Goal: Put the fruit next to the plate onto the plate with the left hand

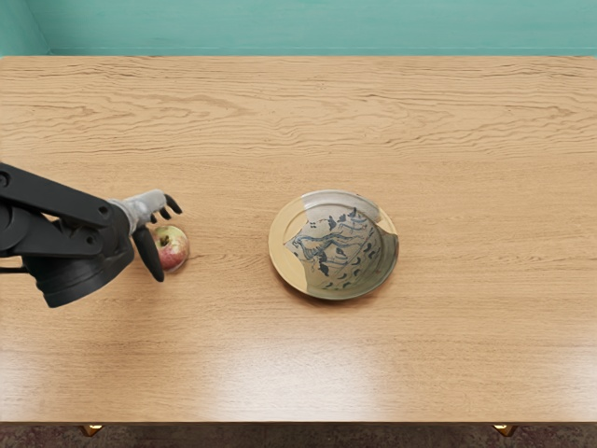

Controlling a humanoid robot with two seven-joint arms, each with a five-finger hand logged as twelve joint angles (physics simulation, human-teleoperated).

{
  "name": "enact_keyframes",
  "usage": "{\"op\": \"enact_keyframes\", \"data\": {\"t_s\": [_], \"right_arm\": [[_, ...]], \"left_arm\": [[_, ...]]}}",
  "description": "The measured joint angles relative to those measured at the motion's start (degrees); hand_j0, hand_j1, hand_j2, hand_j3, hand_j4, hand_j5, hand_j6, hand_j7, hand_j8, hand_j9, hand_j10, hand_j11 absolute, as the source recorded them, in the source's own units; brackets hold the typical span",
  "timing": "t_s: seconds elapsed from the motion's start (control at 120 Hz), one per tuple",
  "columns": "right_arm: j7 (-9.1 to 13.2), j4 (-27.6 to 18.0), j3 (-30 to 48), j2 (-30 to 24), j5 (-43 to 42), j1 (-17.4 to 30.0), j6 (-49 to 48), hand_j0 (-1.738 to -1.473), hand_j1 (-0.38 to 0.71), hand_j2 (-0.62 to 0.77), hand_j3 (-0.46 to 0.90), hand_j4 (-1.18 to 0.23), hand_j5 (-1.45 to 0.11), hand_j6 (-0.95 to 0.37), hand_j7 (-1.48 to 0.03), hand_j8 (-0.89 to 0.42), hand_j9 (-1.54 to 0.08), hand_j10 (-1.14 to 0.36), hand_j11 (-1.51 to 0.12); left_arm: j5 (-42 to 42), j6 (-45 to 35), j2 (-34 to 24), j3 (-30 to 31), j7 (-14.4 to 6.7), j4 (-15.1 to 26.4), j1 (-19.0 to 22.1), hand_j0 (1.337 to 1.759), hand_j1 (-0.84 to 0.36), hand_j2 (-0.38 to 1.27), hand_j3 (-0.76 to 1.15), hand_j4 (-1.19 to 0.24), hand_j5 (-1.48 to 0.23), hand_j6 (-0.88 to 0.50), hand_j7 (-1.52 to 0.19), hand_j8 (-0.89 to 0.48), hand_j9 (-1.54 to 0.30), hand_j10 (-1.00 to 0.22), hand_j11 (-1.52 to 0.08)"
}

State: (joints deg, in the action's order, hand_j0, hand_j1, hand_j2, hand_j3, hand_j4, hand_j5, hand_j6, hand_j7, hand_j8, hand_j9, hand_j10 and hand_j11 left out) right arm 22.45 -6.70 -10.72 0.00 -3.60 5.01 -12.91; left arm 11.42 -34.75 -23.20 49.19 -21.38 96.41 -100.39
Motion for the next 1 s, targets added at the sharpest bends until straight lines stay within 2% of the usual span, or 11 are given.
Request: {"op": "enact_keyframes", "data": {"t_s": [0.633,0.8,0.892,1.0], "right_arm": [[0.0,0.0,0.0,0.0,0.0,0.0,0.0,-1.658,-0.35,0.00,0.00,0.00,0.00,0.00,0.00,0.00,0.00,0.00,0.00],[0.0,0.0,0.0,0.0,0.0,0.0,0.0,-1.658,-0.35,0.00,0.00,0.00,0.00,0.00,0.00,0.00,0.00,0.00,0.00],[0.0,0.0,0.0,0.0,0.0,0.0,0.0,-1.658,-0.35,0.00,0.00,0.00,0.00,0.00,0.00,0.00,0.00,0.00,0.00],[0.0,0.0,0.0,0.0,0.0,0.0,0.0,-1.658,-0.35,0.00,0.00,0.00,0.00,0.00,0.00,0.00,0.00,0.00,0.00]], "left_arm": [[0.1,-0.2,0.4,0.0,-0.3,0.0,1.3,1.658,-0.17,0.09,0.00,-0.43,-0.56,-0.40,-0.56,-0.43,-0.56,-0.43,-0.56],[0.1,-0.2,0.3,0.0,-0.4,-0.2,1.3,1.657,-0.18,0.17,0.00,-0.44,-0.63,-0.39,-0.62,-0.46,-0.62,-0.48,-0.62],[0.4,-0.3,0.4,0.1,-0.4,-0.2,1.7,1.656,-0.16,0.09,0.00,-0.43,-0.63,-0.37,-0.64,-0.44,-0.65,-0.49,-0.65],[0.4,-0.4,0.5,0.1,-0.5,-0.3,1.8,1.655,-0.16,0.09,0.00,-0.44,-0.64,-0.37,-0.63,-0.44,-0.66,-0.50,-0.66]]}}
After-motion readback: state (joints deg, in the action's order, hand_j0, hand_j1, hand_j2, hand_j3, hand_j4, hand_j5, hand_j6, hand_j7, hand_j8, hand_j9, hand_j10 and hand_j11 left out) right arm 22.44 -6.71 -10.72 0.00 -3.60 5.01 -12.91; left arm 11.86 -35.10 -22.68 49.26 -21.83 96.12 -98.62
